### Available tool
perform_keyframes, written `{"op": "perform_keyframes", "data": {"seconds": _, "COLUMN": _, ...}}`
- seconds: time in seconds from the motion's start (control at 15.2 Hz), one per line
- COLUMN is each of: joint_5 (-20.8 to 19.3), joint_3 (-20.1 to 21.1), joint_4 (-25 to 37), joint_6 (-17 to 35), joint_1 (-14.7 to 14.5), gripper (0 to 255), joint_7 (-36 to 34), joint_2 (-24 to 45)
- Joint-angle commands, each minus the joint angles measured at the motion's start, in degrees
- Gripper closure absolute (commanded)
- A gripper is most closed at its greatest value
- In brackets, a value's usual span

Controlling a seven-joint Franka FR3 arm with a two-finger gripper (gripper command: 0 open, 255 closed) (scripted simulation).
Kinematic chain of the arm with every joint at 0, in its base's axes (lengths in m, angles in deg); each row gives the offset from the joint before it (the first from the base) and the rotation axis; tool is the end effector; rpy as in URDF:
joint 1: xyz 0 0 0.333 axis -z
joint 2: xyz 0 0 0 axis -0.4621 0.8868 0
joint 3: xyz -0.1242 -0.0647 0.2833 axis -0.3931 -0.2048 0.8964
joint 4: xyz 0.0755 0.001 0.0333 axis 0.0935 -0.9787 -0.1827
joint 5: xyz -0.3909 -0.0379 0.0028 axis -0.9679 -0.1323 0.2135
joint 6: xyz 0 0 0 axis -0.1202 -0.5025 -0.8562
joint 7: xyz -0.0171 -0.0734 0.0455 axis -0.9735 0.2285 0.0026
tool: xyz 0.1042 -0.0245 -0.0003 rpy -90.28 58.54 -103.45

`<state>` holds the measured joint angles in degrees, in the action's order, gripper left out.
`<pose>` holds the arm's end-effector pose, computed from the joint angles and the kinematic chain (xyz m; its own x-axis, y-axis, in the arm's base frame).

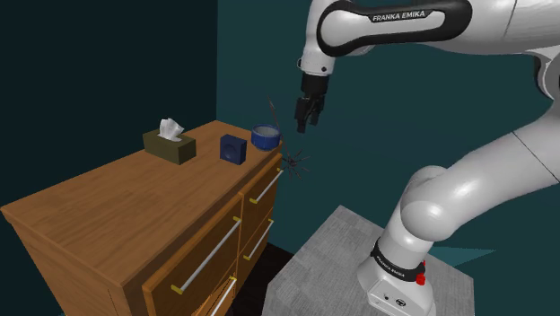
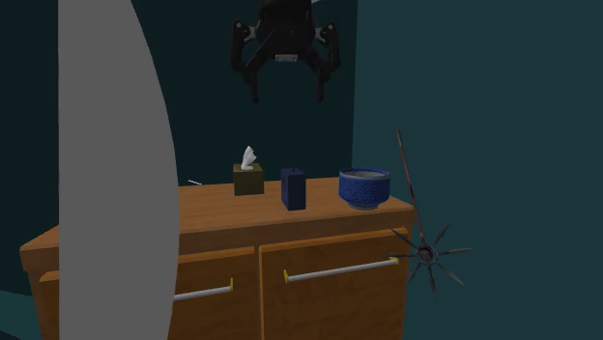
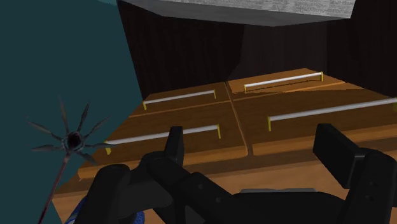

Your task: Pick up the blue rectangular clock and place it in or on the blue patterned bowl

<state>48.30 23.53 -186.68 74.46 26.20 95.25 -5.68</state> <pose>0.3779 -0.0007 0.5378 0.9920 0.1146 -0.0533 0.1160 -0.9930 0.0239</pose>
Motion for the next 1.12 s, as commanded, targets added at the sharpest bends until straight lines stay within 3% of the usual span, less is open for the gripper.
{"op": "perform_keyframes", "data": {"seconds": 0.0, "joint_5": 0.06, "joint_3": -0.33, "joint_4": 1.82, "joint_6": 2.81, "joint_1": 0.07, "gripper": 0, "joint_7": 0.24, "joint_2": 4.41}}
{"op": "perform_keyframes", "data": {"seconds": 0.53, "joint_5": 1.02, "joint_3": -0.69, "joint_4": 11.33, "joint_6": 11.21, "joint_1": -0.08, "gripper": 0, "joint_7": 0.32, "joint_2": 21.76}}
{"op": "perform_keyframes", "data": {"seconds": 1.06, "joint_5": 2.31, "joint_3": -0.81, "joint_4": 25.71, "joint_6": 15.07, "joint_1": -0.03, "gripper": 0, "joint_7": 0.69, "joint_2": 39.45}}
